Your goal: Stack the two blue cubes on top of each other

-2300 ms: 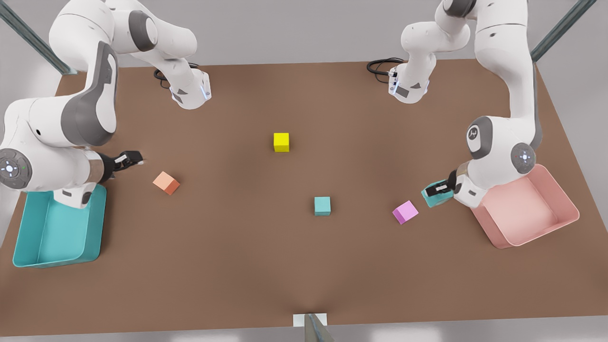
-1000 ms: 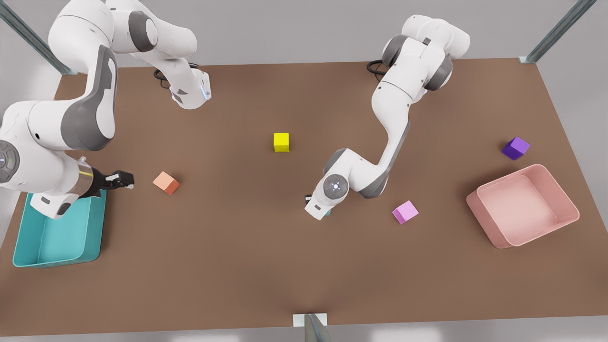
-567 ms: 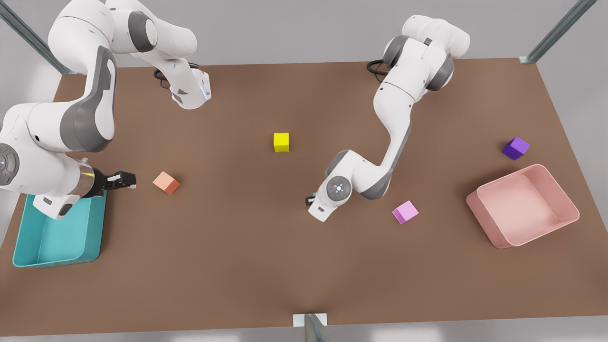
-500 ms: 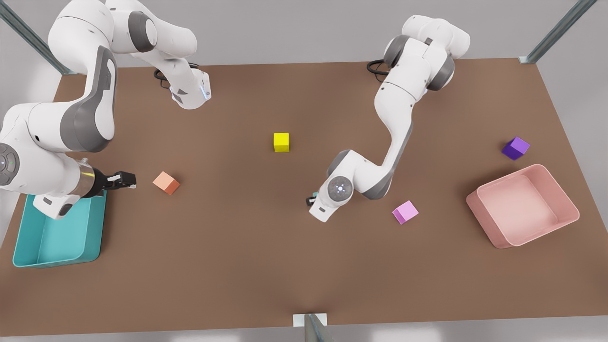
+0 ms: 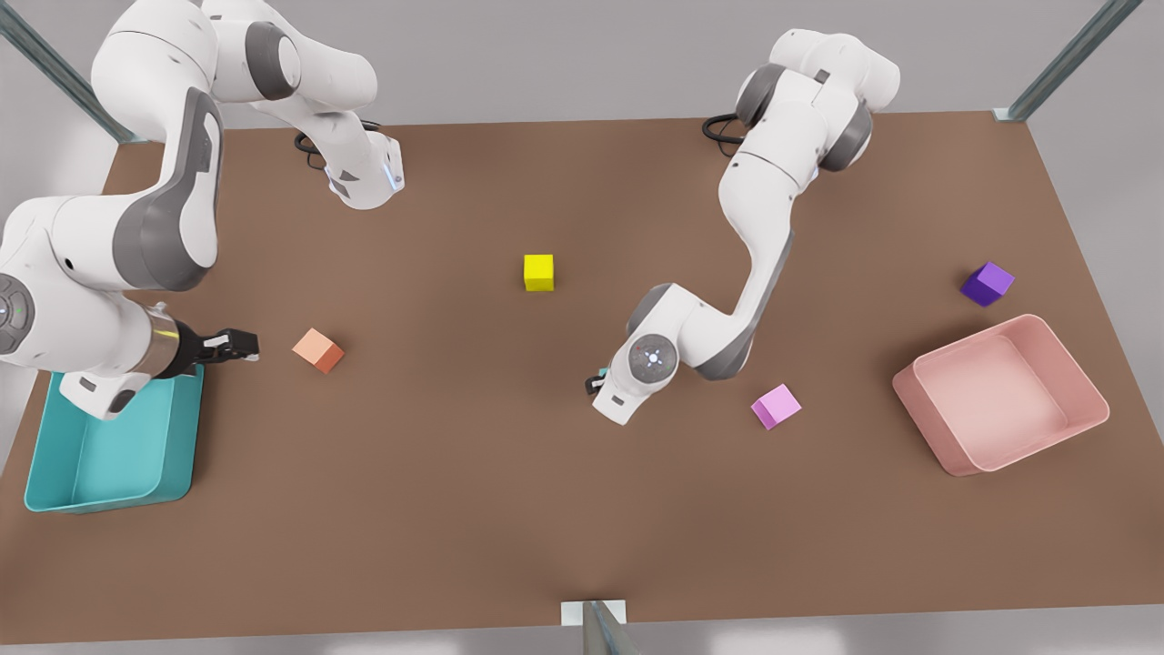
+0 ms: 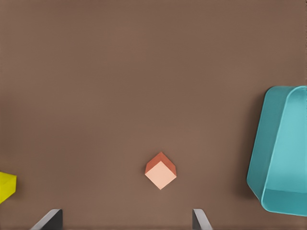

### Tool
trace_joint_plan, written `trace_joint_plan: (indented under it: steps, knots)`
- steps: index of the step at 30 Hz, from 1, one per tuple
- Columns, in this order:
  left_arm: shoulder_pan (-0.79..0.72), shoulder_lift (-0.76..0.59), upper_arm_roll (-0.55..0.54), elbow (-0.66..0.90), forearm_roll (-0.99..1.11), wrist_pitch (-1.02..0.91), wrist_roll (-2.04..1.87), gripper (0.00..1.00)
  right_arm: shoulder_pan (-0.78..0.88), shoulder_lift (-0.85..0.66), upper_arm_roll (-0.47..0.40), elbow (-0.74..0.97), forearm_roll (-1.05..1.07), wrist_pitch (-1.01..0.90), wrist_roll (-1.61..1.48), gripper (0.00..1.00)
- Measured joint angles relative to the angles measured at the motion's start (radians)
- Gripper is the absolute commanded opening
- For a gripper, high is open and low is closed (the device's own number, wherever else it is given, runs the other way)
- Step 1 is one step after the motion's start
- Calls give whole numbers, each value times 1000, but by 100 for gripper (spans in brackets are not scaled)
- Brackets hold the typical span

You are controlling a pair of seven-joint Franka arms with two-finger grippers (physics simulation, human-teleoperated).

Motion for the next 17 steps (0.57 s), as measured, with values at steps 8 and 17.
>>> trace_joint_plan:
  steps: [8,17]
  knots:
    - [43,-144,4,7,3,-103,-7,100,-1,-1,-2,2,-1,0,0,100]
    - [477,-642,-16,-165,187,-535,289,100,2,-2,1,1,-3,0,4,100]
